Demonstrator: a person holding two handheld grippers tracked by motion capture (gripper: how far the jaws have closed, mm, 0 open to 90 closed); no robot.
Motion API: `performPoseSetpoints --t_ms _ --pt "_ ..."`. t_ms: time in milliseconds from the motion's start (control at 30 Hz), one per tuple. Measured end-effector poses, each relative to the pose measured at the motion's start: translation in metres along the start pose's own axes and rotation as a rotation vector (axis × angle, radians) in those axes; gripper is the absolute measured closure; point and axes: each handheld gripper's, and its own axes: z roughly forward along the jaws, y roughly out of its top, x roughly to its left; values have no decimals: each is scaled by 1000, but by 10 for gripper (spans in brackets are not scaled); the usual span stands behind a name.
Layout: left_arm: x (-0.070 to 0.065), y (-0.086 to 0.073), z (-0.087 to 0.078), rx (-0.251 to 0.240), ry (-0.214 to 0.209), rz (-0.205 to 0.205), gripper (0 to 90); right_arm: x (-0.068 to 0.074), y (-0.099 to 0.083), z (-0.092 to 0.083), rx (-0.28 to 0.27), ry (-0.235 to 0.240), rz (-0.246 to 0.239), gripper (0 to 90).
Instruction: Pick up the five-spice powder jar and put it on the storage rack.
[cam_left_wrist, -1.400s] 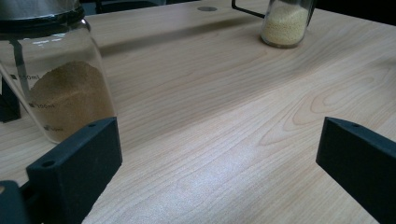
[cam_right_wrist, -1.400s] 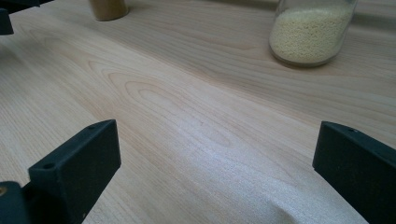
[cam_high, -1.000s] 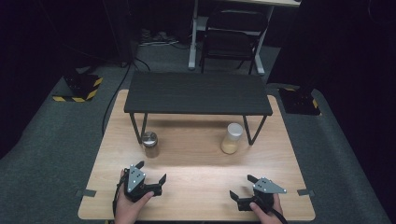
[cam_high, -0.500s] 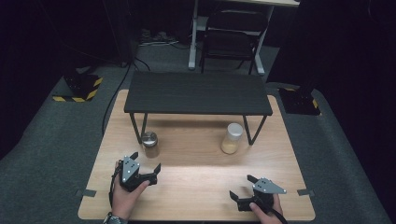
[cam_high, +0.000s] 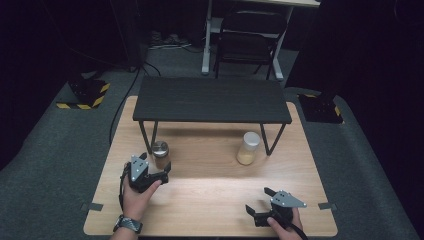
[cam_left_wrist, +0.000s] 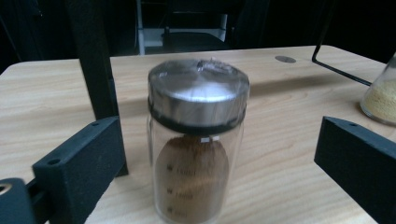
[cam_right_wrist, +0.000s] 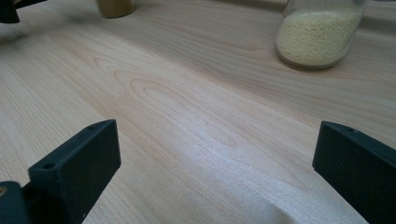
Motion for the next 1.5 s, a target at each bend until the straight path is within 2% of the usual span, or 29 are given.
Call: performPoseSetpoints --t_ms 267,300,367,433,467,533,633,767,867,900,1167,1500 --pt "-3 6 15 17 38 -11 97 -1 0 0 0 8 -2 5" --pt "-2 6 17 17 42 -25 131 -2 0 0 0 10 -3 5" --pt "-2 5 17 15 44 -29 151 -2 0 0 -1 11 -3 5" --pt "-2 5 19 15 46 -34 225 -2 0 0 0 13 -4 5" --pt "-2 4 19 12 50 -33 225 -2 0 0 0 13 -4 5" --pt "-1 2 19 5 55 -40 305 -2 0 0 -1 13 -4 5" --pt "0 1 20 -1 50 -48 306 -2 0 0 -2 13 -4 5" --pt "0 2 19 -3 49 -38 309 -2 0 0 -2 14 -4 5" --pt "-4 1 18 -25 66 8 323 -2 -1 0 -3 14 -5 5" --pt "-3 6 17 -16 55 -12 342 -2 -1 0 -3 14 -6 5" --pt "-5 8 19 -13 60 -13 342 -2 -1 -1 -5 13 -7 5" --pt "-10 9 25 -7 77 7 341 -2 -1 -1 -7 14 -7 5"
